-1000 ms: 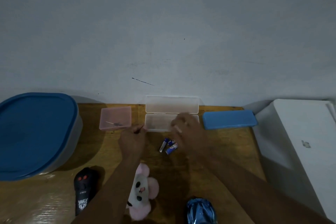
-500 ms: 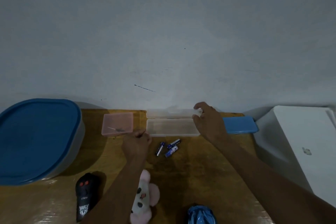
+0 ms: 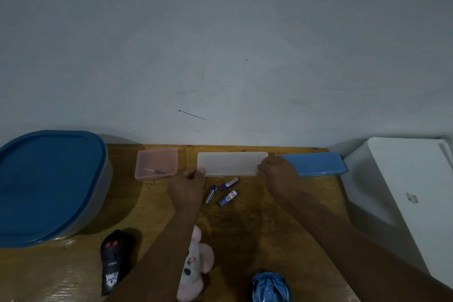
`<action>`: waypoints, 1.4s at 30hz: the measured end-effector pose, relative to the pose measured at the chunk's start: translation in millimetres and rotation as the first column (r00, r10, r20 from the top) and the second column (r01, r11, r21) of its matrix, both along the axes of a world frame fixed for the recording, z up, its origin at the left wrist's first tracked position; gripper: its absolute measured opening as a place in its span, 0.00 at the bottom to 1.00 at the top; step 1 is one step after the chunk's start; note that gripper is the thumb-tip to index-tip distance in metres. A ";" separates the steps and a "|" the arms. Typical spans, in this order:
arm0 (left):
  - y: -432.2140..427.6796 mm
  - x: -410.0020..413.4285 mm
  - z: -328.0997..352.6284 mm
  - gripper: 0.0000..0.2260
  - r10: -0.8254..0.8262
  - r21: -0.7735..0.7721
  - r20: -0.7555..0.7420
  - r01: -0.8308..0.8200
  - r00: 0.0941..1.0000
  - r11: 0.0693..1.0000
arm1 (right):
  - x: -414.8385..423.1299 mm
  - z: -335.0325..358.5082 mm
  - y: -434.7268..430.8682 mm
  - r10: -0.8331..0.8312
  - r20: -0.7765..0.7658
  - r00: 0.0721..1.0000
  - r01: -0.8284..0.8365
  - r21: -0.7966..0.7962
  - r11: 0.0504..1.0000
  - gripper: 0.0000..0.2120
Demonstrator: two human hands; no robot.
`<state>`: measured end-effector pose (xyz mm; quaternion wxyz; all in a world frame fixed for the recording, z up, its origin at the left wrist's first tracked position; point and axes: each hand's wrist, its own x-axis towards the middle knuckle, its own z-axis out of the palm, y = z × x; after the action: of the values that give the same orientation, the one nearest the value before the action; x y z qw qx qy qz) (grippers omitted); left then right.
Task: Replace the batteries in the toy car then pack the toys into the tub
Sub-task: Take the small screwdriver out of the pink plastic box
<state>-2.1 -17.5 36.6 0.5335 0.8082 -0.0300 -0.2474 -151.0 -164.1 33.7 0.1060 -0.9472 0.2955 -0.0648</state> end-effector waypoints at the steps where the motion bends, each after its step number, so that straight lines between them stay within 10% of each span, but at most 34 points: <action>1: -1.9 0.5 0.4 0.09 0.010 0.010 0.010 -0.010 1.000 1.000 | 0.3 1.4 2.0 0.000 -0.020 1.000 0.000 -0.006 1.000 0.09; 24: 96.4 0.9 51.1 0.11 -0.162 0.307 0.339 0.054 0.927 0.950 | 17.7 51.1 54.1 0.076 -0.076 0.994 -0.060 0.184 0.981 0.15; 42: 95.5 117.1 8.5 0.04 -0.412 0.283 0.172 0.356 0.895 0.891 | 173.8 26.4 113.1 0.238 0.010 0.971 -0.237 0.145 0.961 0.20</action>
<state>115.0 78.0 45.2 0.3632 0.8683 -0.2203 -0.2560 22.7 -51.0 60.1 0.1807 -0.9658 0.1840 -0.0265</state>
